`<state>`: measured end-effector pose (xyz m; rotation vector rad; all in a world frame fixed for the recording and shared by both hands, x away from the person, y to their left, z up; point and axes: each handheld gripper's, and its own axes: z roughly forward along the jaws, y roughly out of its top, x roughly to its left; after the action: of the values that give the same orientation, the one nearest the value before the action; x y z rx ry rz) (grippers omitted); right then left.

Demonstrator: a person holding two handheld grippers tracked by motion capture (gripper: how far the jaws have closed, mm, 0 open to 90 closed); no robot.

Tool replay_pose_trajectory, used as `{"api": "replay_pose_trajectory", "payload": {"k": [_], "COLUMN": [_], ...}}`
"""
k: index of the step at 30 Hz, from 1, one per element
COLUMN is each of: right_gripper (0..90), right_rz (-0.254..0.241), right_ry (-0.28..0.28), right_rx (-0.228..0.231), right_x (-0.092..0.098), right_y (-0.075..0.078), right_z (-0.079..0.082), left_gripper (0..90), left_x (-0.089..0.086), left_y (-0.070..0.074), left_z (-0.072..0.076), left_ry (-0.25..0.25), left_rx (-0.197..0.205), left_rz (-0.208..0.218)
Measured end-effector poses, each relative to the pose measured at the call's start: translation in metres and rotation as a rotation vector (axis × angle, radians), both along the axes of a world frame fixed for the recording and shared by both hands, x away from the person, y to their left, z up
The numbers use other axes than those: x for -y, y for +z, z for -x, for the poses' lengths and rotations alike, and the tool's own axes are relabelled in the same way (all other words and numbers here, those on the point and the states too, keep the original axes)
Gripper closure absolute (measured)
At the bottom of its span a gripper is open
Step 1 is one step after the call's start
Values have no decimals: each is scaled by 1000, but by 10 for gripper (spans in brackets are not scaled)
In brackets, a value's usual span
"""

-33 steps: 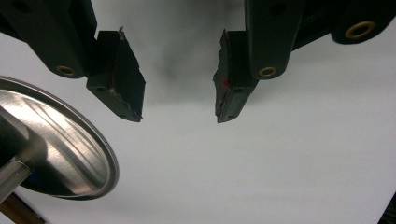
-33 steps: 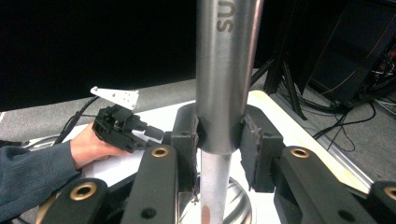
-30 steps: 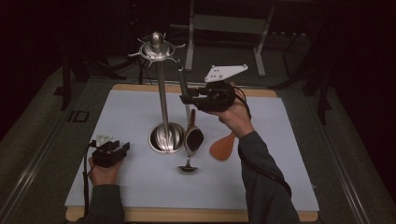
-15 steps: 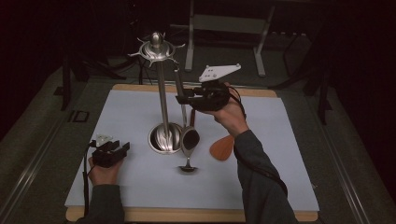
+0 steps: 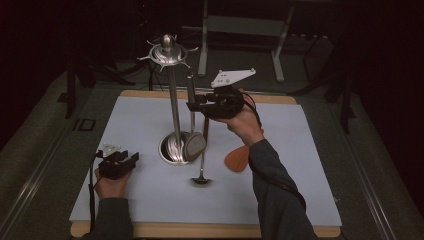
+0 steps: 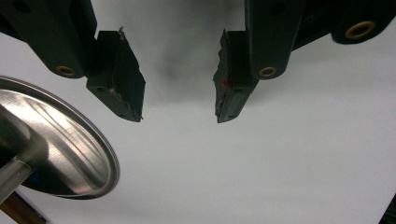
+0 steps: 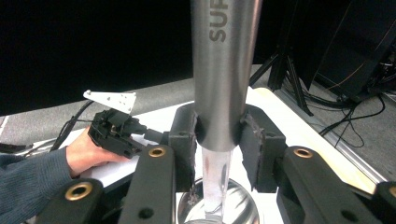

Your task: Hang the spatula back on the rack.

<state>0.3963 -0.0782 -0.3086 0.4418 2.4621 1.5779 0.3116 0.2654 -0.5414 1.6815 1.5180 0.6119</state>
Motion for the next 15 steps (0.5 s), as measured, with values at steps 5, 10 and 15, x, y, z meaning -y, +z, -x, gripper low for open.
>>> {"api": "replay_pose_trajectory", "payload": {"k": [5, 10, 15], "right_gripper": [668, 668, 673], "right_rz": [-1, 14, 44], "right_ry": [0, 1, -1], "right_rx": [4, 6, 2], "right_x": [5, 9, 12], "right_y": [0, 0, -2], "right_z": [1, 2, 2], "left_gripper": [526, 526, 526], "left_x": [0, 0, 0], "left_y": [0, 0, 0], "left_z": [0, 0, 0], "left_ry": [1, 1, 2], "left_rx": [1, 0, 0], "left_rz": [0, 0, 0]}}
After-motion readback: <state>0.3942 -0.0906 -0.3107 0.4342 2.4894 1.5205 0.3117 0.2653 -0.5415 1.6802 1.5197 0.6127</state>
